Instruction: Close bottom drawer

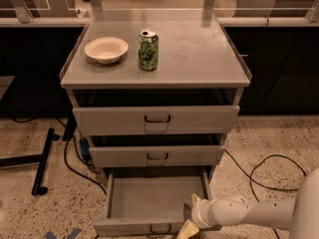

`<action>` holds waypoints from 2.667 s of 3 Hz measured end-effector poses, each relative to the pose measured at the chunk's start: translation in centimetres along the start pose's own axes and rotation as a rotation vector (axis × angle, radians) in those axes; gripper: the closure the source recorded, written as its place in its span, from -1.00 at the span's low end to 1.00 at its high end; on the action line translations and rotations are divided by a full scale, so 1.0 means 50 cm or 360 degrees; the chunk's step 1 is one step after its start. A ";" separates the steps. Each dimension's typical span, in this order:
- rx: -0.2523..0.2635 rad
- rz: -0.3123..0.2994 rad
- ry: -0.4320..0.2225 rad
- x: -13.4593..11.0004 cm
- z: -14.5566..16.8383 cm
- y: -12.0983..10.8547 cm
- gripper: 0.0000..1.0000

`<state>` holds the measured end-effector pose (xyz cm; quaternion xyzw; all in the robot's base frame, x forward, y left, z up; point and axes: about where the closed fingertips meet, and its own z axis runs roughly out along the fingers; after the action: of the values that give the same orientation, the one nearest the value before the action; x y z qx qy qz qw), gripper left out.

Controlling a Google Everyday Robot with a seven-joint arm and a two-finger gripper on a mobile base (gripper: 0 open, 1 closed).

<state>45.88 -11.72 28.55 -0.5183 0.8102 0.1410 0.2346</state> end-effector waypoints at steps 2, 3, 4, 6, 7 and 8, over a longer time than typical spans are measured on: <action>0.0005 -0.0004 0.0113 0.102 0.036 -0.015 -1.00; -0.0034 0.0016 0.0132 0.200 0.070 0.017 -0.60; -0.0036 0.0045 0.0100 0.265 0.056 0.048 -0.15; -0.0036 0.0046 0.0100 0.254 0.039 0.047 0.79; 0.0038 0.0098 0.0000 0.292 0.023 0.049 1.00; 0.0094 0.0124 -0.0075 0.323 0.016 0.041 1.00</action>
Offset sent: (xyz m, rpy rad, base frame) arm -0.0197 -0.0794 -0.1172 -0.1221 0.0715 0.0181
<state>38.51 -22.98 19.32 -0.4757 0.8279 0.1383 0.2629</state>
